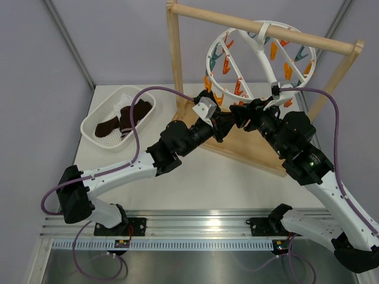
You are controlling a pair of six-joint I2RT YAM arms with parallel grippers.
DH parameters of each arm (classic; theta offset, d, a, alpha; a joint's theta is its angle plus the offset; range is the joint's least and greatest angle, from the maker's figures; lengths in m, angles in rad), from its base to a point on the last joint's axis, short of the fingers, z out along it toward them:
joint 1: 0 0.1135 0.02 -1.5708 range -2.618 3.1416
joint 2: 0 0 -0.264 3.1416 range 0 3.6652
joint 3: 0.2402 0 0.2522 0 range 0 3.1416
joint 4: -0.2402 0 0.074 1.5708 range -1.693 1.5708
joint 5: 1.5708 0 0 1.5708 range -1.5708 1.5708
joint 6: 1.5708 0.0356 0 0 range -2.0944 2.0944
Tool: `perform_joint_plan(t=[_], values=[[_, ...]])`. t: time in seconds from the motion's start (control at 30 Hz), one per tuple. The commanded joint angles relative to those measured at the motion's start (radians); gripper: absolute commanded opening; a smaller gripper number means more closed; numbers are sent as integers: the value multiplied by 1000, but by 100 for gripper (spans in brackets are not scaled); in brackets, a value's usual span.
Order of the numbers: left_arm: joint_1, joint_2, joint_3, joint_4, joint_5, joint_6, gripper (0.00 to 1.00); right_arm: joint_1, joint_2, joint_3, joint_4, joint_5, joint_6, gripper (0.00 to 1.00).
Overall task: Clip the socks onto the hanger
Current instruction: Open the clamp at the hanger.
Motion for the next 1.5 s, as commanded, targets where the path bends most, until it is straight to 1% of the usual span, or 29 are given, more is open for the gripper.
perform_joint_plan(t=[0.0,0.07,0.17,0.37,0.47,0.6,0.63,0.7,0.73,0.8,0.87,0.93,0.97,1.0,1.03,1.07,1.1,1.13,1.17,1.23,1.27,1.3,1.37,1.4,1.47], values=[[-18,-12,23,-7,116,-25,4,0,-6,5,136,62,5,48],[-18,-7,22,-4,118,-29,4,0,-4,5,139,59,17,49],[-18,2,23,-1,123,-37,4,2,-3,7,140,57,28,55],[-18,13,20,8,127,-51,3,2,-18,-12,163,83,50,56],[-18,13,17,12,130,-55,3,0,-26,-21,171,106,62,52],[-18,19,17,14,139,-60,3,0,-29,-30,179,123,69,44],[-18,20,17,14,139,-60,2,0,-27,-30,179,125,71,40],[-16,20,14,14,139,-62,2,-1,-23,-27,176,125,70,34],[-18,20,13,16,138,-62,2,0,-26,-27,176,125,69,29],[-18,20,8,14,138,-60,3,0,-21,-24,168,125,63,24],[-18,17,3,3,130,-59,7,-1,-18,-18,156,125,57,17],[-18,10,2,-13,124,-57,15,0,-16,-16,143,125,51,12],[-18,7,-4,-18,121,-59,31,2,-16,-18,139,125,45,6],[-18,2,-9,-26,118,-60,37,0,-19,-21,133,128,39,4],[-18,-7,-18,-36,110,-60,46,0,-19,-26,130,131,34,3],[-18,-15,-24,-44,104,-63,51,0,-26,-35,125,140,33,0],[-16,-21,-33,-49,100,-66,58,-1,-26,-39,123,144,31,0],[-15,-39,-40,-64,92,-69,62,0,-27,-42,123,146,24,0],[-13,-50,-56,-72,75,-77,70,0,-29,-52,122,148,23,0],[-7,-72,-72,-108,66,-92,78,0,-30,-59,122,151,19,0],[-1,-93,-79,-131,13,-115,82,0,-26,-61,120,154,17,0],[4,-107,-89,-156,-6,-127,87,0,-26,-67,120,154,14,0],[22,-147,-99,-249,-44,-181,91,0,-23,-79,128,158,7,0],[50,-160,-110,-323,-55,-206,93,0,-21,-91,137,160,5,0],[91,-187,-122,-391,-57,-279,94,-1,-18,-107,148,163,-7,0]])
